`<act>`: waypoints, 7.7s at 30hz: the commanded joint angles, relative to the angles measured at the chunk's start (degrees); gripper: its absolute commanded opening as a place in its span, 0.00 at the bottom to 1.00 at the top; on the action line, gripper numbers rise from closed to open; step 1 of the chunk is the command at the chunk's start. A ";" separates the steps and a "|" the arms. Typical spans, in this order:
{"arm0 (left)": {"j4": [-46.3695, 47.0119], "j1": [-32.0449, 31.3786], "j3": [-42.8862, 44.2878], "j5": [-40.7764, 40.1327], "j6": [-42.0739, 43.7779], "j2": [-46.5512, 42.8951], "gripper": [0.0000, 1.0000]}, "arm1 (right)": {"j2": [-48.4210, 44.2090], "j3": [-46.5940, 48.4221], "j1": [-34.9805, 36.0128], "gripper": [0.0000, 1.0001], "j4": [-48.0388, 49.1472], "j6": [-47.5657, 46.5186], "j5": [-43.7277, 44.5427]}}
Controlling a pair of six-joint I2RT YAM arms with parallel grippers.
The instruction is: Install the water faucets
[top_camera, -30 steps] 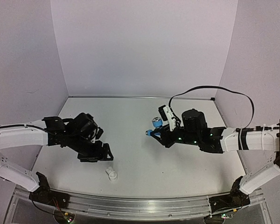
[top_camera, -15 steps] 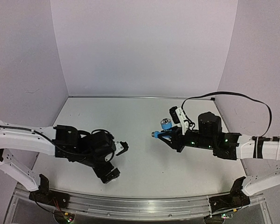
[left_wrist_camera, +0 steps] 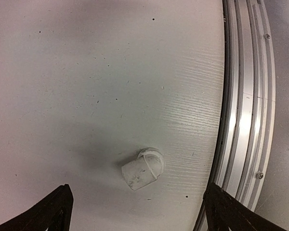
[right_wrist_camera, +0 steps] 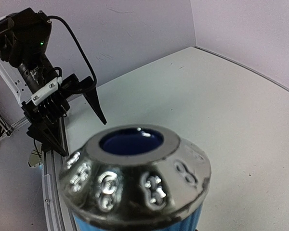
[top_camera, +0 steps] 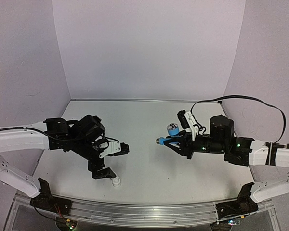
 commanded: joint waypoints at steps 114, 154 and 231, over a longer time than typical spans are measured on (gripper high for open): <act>89.73 27.76 -9.78 48.15 -110.62 -4.49 0.00 | 9.51 22.91 0.02 0.00 6.43 -39.45 -7.77; 9.15 3.89 7.95 -19.00 -76.68 24.99 0.00 | 1.36 12.78 -1.17 0.00 12.69 -24.19 6.60; 15.73 21.74 23.43 44.81 -63.60 13.92 0.00 | 5.41 13.97 -1.17 0.00 11.11 -35.91 -3.20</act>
